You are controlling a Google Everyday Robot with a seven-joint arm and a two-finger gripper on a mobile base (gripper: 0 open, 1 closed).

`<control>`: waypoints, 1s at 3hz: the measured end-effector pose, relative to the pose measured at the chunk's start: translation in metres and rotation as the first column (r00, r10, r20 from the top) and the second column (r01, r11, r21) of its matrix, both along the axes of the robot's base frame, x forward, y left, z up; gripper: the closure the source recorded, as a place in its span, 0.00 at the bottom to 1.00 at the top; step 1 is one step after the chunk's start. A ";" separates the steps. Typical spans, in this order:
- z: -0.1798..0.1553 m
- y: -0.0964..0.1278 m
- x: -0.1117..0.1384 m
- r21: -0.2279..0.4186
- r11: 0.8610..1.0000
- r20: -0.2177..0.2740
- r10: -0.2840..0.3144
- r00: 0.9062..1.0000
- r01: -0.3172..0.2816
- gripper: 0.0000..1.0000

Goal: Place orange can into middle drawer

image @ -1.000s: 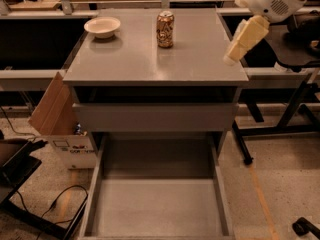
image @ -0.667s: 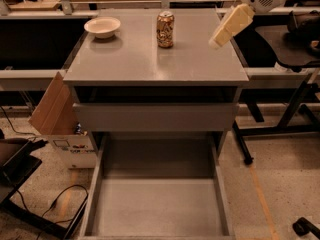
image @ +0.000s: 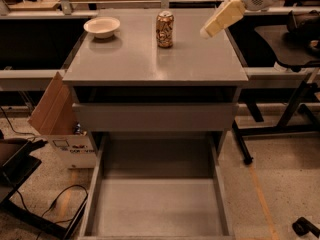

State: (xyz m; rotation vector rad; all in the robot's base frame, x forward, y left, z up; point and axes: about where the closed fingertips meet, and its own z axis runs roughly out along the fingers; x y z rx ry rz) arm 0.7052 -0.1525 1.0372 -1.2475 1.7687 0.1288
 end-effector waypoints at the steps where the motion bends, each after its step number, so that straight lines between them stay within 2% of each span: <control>1: -0.003 0.002 0.002 0.007 1.000 -0.001 -0.003 1.000 0.003 0.00; 2: -0.009 0.020 0.031 0.075 0.997 0.031 0.006 1.000 -0.008 0.00; 3: -0.029 0.044 0.087 0.151 0.988 0.083 0.028 0.996 -0.040 0.00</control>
Offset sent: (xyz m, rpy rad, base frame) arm 0.1066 0.0354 -0.0336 0.2232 -0.0953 -0.0078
